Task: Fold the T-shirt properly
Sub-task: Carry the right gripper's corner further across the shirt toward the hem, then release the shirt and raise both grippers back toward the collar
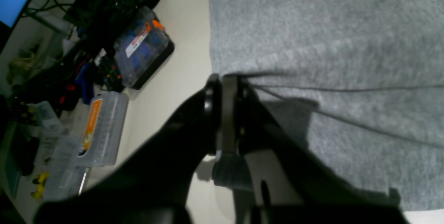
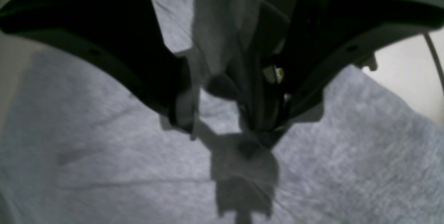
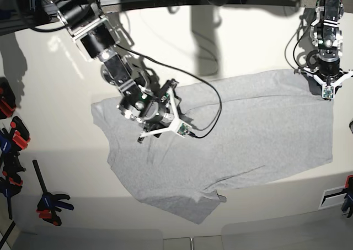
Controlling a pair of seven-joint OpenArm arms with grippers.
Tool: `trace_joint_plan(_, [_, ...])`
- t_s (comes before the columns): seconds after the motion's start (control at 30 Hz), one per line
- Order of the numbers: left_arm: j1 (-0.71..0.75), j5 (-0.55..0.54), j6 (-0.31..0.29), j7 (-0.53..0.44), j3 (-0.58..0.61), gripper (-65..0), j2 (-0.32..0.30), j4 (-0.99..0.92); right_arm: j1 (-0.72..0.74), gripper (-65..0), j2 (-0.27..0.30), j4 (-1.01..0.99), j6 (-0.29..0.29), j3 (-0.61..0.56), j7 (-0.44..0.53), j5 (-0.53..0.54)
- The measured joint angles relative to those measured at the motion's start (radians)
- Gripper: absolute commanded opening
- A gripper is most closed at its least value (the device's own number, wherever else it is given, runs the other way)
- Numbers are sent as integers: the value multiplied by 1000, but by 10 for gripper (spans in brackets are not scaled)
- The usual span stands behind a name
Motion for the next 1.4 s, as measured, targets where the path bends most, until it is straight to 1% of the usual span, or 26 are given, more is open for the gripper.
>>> trace_joint_plan(0.13, [0,0,0,0,0,-650,0,0,59,-385,-49,-69,0,0,0,-3])
trace_joint_plan(0.37, [0,0,0,0,0,-650,0,0,158,-385,-116,-72,0,0,1,-26])
trace_joint_plan(0.43, [0,0,0,0,0,-650,0,0,179,-385,-133,-72,0,0,18,-27])
trace_joint_plan(0.47, [0,0,0,0,0,-650,0,0,183,-385,-142,-72,0,0,41,-27])
trace_joint_plan(0.53, [0,0,0,0,0,-650,0,0,191,-385,-152,-72,0,0,61,-29])
trace_joint_plan(0.63, [0,0,0,0,0,-650,0,0,193,-385,-166,-72,0,0,62,-29])
trace_joint_plan(0.77, [0,0,0,0,0,-650,0,0,190,-385,-173,-72,0,0,-10,-21])
trace_joint_plan(0.9, [-1,19,0,-1,0,-650,0,-8,190,-385,-165,-72,0,0,-17,-15])
trace_joint_plan(0.93, [-3,26,0,-8,0,-619,0,-16,190,-385,-165,-72,0,0,-17,2])
trace_joint_plan(1.0, [-4,26,0,-42,0,-489,0,-42,190,-385,-165,-72,0,0,-17,2])
trace_joint_plan(1.03, [-6,29,0,-63,0,-443,0,-60,190,-385,-165,-72,0,0,-17,1])
trace_joint_plan(1.07, [-11,29,0,-83,0,-416,0,-79,190,-385,-165,-72,0,0,-16,1])
trace_joint_plan(1.13, [-28,29,0,-111,0,-411,0,-122,191,-385,-165,-72,0,0,-19,2])
trace_joint_plan(1.3, [-108,26,2,-117,0,-411,0,-204,190,-385,-165,-72,0,1,-38,2])
trace_joint_plan(1.37, [-138,26,2,-90,0,-411,0,-218,190,-385,-165,-72,-5,1,-42,1])
trace_joint_plan(1.4, [-149,26,1,-70,0,-411,0,-218,190,-385,-165,-72,-16,1,-42,2])
